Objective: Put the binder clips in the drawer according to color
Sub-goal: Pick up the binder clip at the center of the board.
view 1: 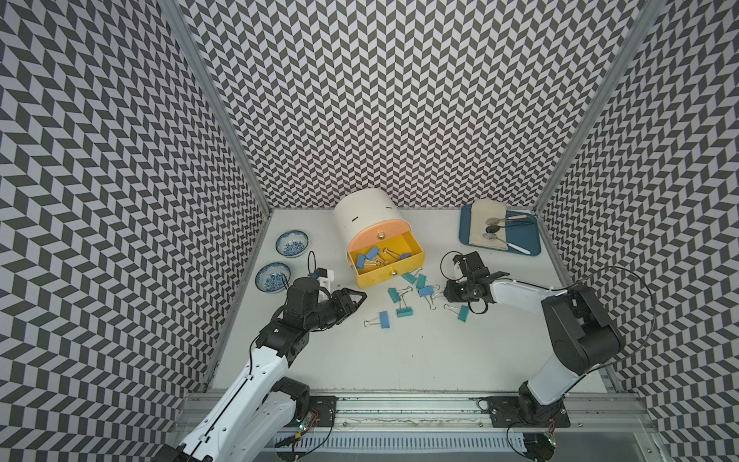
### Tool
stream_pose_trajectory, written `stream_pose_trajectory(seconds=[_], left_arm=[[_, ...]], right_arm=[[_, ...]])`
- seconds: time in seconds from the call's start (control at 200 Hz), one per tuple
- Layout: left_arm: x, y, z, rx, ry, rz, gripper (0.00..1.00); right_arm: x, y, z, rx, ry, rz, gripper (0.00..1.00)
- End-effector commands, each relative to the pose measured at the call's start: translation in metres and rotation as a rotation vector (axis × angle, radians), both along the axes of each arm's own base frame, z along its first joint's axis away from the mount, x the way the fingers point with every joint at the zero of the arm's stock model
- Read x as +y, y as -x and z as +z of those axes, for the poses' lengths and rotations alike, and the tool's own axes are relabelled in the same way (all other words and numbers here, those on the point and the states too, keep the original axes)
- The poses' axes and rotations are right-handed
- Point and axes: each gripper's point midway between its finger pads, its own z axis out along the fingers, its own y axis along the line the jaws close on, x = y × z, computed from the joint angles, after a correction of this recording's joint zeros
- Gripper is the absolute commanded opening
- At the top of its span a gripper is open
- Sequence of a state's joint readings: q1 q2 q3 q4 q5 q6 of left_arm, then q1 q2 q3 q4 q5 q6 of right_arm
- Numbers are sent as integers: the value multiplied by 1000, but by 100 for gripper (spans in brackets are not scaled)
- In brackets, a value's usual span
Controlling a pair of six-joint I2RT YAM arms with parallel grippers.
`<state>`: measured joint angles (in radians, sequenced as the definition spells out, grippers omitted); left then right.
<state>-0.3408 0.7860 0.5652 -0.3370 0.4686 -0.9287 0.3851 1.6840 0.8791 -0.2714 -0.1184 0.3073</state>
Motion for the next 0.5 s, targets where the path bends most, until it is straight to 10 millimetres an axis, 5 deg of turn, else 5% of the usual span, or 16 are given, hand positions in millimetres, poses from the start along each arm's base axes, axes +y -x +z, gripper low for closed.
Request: stream_pose_trajectory(seconds=[0.0,0.496], left_arm=[[-5,-2,21,-73,17,-28,55],[-3,-1,32,-98,25,-17,56]], right_arm=[[-5,8,-12,32,32,-10,33],[-3,10,16,-26,-9,-16,29]])
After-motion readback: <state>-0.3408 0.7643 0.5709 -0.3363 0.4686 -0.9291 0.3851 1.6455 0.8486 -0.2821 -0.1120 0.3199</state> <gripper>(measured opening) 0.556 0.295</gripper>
